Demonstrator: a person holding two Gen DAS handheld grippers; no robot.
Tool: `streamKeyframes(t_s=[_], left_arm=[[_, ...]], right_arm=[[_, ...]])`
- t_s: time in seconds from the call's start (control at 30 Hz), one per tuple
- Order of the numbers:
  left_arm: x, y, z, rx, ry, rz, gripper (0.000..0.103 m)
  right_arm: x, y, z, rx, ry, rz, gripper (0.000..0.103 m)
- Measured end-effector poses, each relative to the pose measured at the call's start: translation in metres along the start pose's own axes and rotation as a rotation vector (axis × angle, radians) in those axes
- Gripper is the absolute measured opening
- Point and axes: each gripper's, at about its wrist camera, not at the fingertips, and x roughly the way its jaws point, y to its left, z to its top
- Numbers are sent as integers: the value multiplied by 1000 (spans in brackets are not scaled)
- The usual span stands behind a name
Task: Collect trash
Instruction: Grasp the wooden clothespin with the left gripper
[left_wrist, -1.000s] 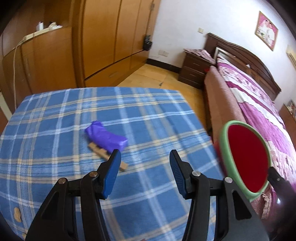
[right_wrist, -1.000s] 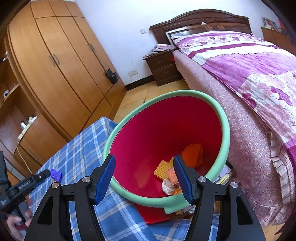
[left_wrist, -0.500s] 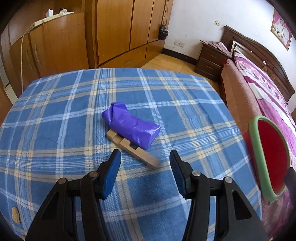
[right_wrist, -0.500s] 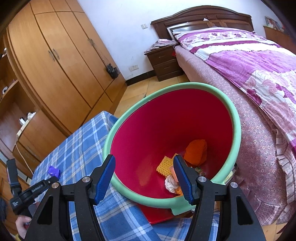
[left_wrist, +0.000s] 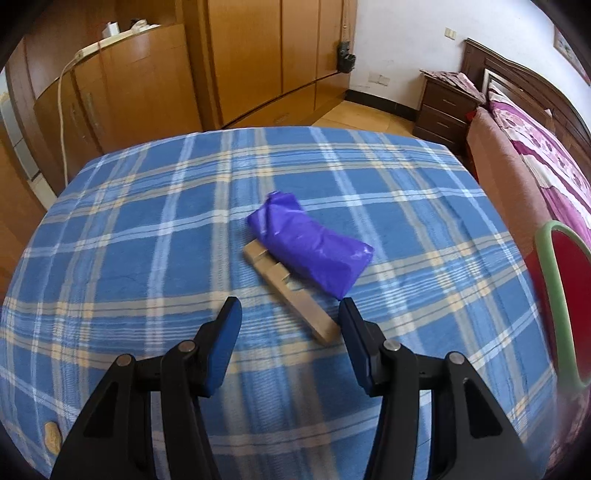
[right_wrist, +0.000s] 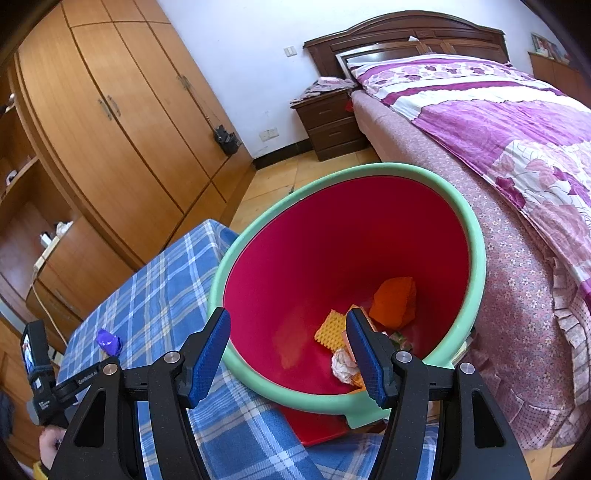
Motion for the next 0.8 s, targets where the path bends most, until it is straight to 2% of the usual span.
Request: streamKeyframes(t_s=[0.33, 0.53, 0.63, 0.7, 0.73, 0.8], left_arm=[[2, 21, 4, -36, 23, 23, 55], [5, 27, 10, -32, 26, 26, 49], [8, 22, 13, 3, 9, 7, 39], [9, 20, 16, 17, 1, -14, 26], [9, 19, 16, 21, 0, -22, 16], [9, 20, 17, 19, -1, -33, 10]], right_arm=[[-1, 4, 0, -5, 1, 14, 66], [-6, 7, 1, -14, -11, 18, 66], [-6, 9, 2, -12, -9, 23, 66], [-5, 13, 2, -20, -4, 26, 66], [-6, 15, 2, -27, -3, 26, 66], [-6, 22, 3, -42, -2, 27, 66]])
